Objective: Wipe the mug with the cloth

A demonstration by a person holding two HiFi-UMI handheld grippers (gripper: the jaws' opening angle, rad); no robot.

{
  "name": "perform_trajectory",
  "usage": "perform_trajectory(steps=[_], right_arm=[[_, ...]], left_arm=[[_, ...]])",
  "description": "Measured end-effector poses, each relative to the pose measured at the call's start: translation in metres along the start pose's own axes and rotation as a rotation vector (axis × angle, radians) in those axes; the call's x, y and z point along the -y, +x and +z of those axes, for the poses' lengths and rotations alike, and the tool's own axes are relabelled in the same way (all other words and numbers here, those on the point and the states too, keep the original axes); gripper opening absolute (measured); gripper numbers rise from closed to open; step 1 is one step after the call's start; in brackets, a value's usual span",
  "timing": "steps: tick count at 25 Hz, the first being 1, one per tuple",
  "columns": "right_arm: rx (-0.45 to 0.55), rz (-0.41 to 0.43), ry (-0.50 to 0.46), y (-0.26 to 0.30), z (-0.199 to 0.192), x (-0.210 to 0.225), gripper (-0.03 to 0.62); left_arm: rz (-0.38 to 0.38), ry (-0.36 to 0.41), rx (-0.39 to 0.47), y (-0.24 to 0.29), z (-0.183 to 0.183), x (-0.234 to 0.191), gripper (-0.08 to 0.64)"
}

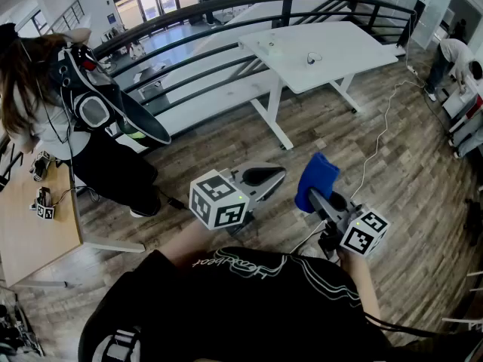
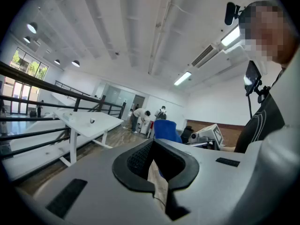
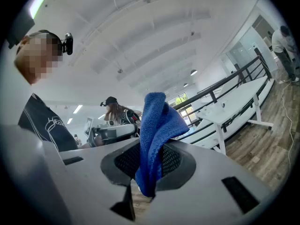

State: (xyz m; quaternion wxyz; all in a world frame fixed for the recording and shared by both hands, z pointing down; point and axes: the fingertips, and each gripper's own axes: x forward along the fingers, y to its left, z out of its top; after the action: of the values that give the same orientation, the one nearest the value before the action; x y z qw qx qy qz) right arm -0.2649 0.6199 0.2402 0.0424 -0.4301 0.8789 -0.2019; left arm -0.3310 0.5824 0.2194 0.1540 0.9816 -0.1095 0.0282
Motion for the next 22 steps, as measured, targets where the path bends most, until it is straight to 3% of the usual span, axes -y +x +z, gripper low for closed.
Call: perform_trajectory(steps=[13, 22], right_arm=[[0.008, -0.025, 0.008, 0.011, -0.003, -0.008, 0.064], [-0.005, 0.035, 0.021, 0.026, 0.009, 0.004, 0.064]], left_arm=[[-0.027, 0.001, 0.007, -0.013, -0.005, -0.011, 0.008], [0.016, 0.013, 0.032, -0.012, 0.006, -0.028, 0.008]])
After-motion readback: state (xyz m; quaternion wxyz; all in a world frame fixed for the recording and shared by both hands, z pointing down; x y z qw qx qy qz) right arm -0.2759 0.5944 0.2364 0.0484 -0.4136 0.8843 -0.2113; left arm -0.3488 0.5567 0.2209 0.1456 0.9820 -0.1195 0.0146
